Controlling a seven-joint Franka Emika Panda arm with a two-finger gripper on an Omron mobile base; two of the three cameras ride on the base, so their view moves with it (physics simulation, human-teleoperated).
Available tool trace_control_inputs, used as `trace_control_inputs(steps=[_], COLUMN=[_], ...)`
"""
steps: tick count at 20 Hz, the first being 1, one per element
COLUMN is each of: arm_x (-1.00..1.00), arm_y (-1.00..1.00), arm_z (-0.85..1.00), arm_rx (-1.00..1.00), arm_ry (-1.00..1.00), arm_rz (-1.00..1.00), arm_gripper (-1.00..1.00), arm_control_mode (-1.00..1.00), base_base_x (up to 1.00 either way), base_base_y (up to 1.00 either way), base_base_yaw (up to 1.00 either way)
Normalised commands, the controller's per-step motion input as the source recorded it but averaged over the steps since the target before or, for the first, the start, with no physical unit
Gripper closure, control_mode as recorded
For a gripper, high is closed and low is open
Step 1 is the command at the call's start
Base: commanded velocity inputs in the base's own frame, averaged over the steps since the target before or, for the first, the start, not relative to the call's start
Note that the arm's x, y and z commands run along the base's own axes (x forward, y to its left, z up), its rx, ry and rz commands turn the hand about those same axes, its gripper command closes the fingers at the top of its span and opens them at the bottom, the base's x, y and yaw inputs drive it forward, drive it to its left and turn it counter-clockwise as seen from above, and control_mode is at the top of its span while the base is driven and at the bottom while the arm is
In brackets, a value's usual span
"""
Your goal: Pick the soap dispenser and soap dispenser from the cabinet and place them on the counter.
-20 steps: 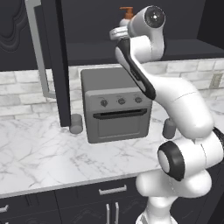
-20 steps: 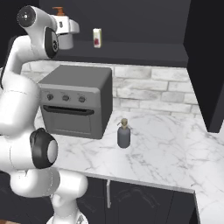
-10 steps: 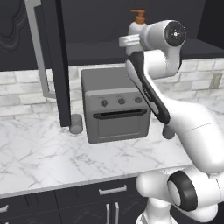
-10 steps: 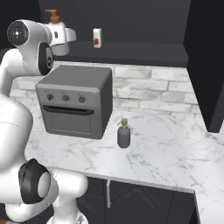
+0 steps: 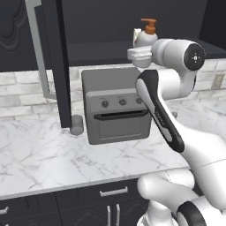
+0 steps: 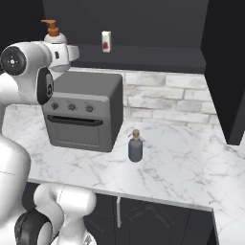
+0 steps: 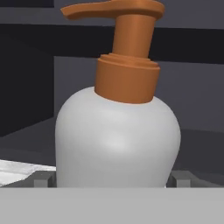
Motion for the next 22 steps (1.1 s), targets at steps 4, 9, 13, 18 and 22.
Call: trace_control_inputs(steps=[4,9,13,18,22], arm_x=[-0.54,-0.50,-0.37,-0.22,-0.03], arm_y=[-0.01,0.00,0.00,0.00,0.06], arm_z=[-0.16,-0.23,-0.34,-0.42,-0.47], arm_rx=[0.01,0.00,0.00,0.00,0.00], arm_ry=[-0.03,-0.01,0.00,0.02,0.05], arm_rz=[0.04,0.05,0.05,0.06,0.07], arm_gripper=[1.00,1.00,1.00,1.00,1.00], arm_control_mode=[-1.00,-1.00,-1.00,-1.00,-1.00], base_base_x=[0.00,0.00,0.00,0.00,0.00], base_base_y=[0.00,0.00,0.00,0.00,0.00], base_base_yaw=[0.00,0.00,0.00,0.00,0.00])
